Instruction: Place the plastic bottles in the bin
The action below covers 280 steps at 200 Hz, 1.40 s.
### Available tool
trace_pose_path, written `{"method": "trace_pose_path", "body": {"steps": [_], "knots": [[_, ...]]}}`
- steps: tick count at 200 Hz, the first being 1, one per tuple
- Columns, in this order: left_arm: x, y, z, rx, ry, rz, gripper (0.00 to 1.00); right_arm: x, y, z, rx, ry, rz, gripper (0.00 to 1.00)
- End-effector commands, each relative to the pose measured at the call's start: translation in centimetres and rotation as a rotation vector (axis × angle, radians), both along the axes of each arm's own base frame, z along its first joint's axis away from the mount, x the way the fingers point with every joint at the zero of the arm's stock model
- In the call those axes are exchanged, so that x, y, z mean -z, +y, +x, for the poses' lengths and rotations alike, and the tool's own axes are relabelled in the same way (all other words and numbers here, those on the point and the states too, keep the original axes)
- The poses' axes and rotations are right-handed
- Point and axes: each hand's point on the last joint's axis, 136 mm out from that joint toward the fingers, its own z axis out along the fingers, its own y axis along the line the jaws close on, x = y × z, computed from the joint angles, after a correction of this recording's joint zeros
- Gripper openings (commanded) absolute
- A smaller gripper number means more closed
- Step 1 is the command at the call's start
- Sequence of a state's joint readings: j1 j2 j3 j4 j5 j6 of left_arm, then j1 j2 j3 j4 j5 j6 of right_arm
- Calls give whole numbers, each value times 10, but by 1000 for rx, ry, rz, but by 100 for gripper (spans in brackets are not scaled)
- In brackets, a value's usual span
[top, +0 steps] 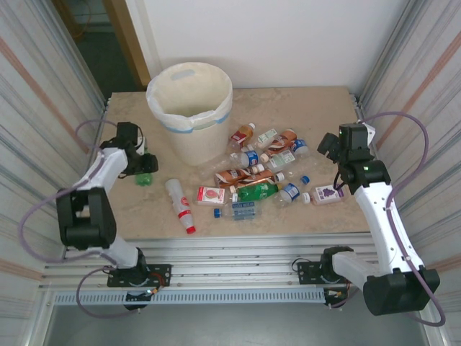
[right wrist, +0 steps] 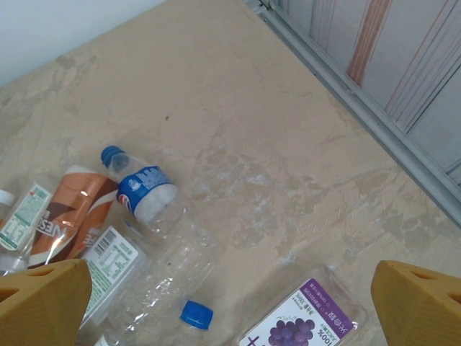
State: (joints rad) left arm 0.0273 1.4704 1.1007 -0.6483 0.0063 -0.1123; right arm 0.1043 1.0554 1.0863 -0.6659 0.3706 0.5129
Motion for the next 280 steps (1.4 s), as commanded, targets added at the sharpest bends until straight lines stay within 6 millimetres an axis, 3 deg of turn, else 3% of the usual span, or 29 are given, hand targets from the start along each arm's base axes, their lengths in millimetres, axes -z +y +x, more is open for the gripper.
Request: {"method": "trace_pose_path", "body": {"steps": [1,57,116,143,167,228,249,280], "knots": [[-37,-3,-9,-62,-126,-33,42,-1,-2,2,17,-6,-6,98],[-138,-36,-26,-31,-453,-123,39,7,6,6,-15,0,30,98],[-226,-71,-44,69,-681,-145,35,6,4,3,-3,-9,33,98],[-266,-89,-40,133,-778,-165,34,2,8,4,-27,-35,51,98],[-293,-108,-24,199,-826,-173,34,-4,9,4,-36,-60,58,98],[-328,-158,53,378,-879,-135,32,-15,6,-2,-38,-85,70,98],[-326,-170,81,416,-863,-113,32,-18,3,-3,-26,-88,61,98],[-302,-187,116,489,-792,-59,33,-26,-2,-11,-10,-97,46,98]]}}
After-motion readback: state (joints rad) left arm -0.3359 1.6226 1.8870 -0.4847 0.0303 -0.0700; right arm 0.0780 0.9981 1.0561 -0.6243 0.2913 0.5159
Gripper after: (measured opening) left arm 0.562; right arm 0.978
